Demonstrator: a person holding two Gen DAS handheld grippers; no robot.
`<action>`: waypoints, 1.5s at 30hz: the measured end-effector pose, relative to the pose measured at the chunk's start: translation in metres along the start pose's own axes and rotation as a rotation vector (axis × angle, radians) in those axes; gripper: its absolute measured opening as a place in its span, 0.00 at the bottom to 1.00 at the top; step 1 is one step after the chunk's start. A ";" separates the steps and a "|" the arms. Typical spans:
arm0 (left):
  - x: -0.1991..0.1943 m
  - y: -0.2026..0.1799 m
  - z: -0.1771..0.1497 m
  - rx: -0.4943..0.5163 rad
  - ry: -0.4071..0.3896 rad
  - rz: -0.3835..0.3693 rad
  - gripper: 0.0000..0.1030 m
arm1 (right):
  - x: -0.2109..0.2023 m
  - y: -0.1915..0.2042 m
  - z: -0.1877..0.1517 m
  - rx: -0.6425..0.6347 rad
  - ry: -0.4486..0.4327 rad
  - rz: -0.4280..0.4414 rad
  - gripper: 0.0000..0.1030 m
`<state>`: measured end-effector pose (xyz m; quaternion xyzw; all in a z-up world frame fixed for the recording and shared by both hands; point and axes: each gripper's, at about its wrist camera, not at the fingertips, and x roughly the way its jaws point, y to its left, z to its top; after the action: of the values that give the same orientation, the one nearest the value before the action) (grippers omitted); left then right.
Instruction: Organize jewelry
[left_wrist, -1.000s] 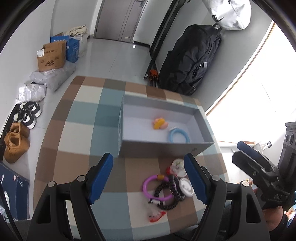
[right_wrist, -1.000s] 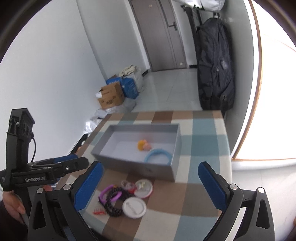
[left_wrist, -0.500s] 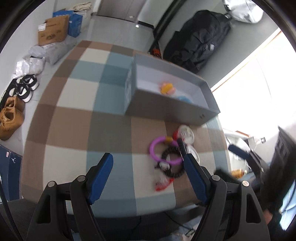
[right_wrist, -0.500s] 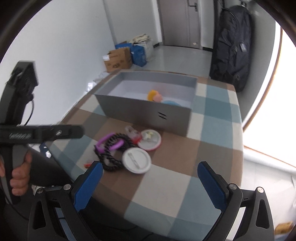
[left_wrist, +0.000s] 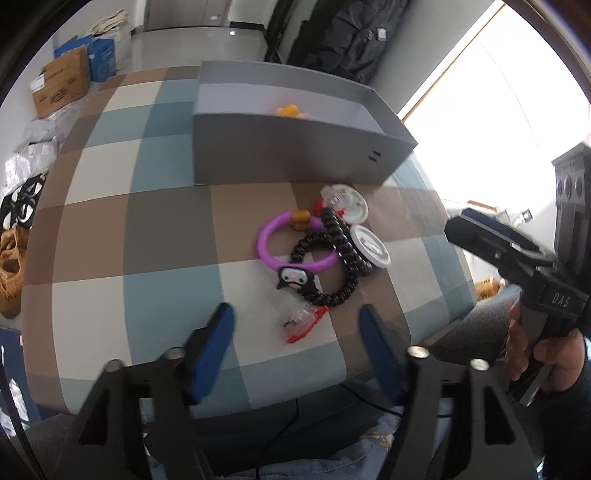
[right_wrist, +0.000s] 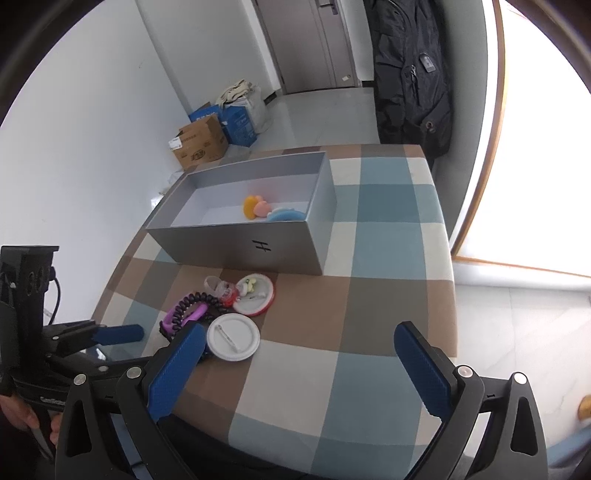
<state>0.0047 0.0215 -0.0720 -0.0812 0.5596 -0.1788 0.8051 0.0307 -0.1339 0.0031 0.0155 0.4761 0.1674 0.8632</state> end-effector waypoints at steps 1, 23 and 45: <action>0.002 -0.001 0.000 0.009 0.004 0.004 0.49 | 0.000 0.000 0.000 -0.001 0.001 0.001 1.00; 0.000 0.002 0.007 0.030 0.004 -0.008 0.17 | 0.006 0.003 0.000 -0.015 0.027 -0.007 1.00; -0.043 0.024 0.042 -0.103 -0.132 -0.151 0.17 | 0.042 0.072 -0.028 -0.434 0.137 -0.029 0.51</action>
<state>0.0350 0.0566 -0.0273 -0.1762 0.5063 -0.2043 0.8191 0.0085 -0.0567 -0.0332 -0.1886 0.4868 0.2542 0.8141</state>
